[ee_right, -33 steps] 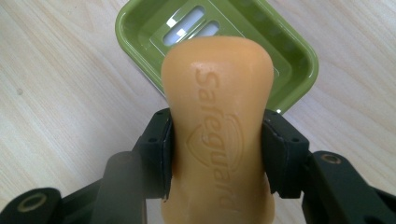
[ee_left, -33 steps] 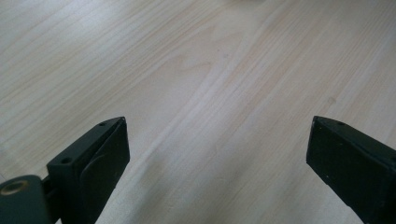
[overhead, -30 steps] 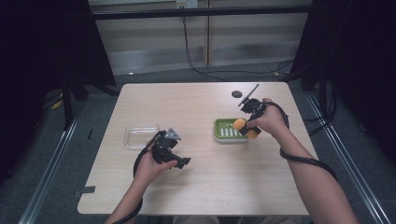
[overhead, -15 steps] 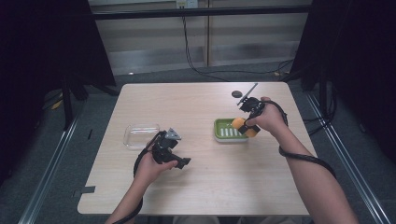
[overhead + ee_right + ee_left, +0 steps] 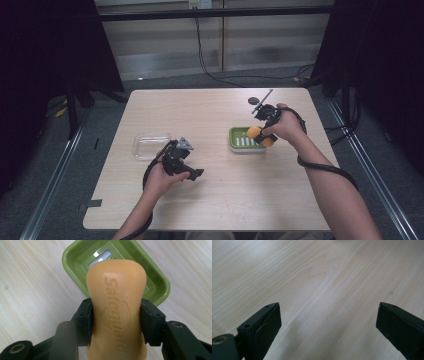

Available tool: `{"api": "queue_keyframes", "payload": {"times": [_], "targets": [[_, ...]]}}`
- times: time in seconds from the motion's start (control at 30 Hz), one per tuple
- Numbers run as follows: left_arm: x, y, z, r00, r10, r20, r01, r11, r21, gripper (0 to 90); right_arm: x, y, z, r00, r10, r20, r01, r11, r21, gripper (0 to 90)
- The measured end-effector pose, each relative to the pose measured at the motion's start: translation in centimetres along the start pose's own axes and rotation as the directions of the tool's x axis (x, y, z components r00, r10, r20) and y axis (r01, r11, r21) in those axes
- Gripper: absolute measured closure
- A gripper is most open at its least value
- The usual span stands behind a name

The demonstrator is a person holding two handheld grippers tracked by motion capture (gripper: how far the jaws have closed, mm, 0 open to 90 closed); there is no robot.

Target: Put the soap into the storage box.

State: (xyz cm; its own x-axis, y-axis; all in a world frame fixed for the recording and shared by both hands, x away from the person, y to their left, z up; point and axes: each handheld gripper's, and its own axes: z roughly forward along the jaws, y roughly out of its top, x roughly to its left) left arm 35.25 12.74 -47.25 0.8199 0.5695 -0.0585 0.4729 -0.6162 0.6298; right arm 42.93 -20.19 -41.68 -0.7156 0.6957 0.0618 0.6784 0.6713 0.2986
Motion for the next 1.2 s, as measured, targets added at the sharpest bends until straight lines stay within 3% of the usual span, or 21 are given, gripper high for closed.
{"api": "queue_keyframes", "payload": {"times": [0.17,0.63,0.8,1.2], "targets": [[0.01,0.03,-0.05,1.0000,0.003,-0.002,-0.003,1.0000,0.007,6.2,-0.06,0.14,0.04,0.9997,-0.024,0.003,0.024,1.000,0.000,50.1],[0.00,-0.03,0.08,1.0000,-0.002,-0.005,0.002,1.0000,-0.009,6.2,-0.08,0.42,0.42,0.9994,-0.034,-0.001,0.034,0.999,0.010,50.1],[-0.01,0.02,-0.02,1.0000,0.004,-0.002,-0.004,1.0000,0.007,6.2,-0.08,0.65,0.60,0.9980,-0.063,0.005,0.063,0.998,0.011,50.1],[-0.05,0.00,0.09,1.0000,0.004,-0.001,-0.004,1.0000,-0.001,6.2,-0.33,0.90,0.69,0.9975,-0.070,0.010,0.070,0.997,0.014,50.1]]}}
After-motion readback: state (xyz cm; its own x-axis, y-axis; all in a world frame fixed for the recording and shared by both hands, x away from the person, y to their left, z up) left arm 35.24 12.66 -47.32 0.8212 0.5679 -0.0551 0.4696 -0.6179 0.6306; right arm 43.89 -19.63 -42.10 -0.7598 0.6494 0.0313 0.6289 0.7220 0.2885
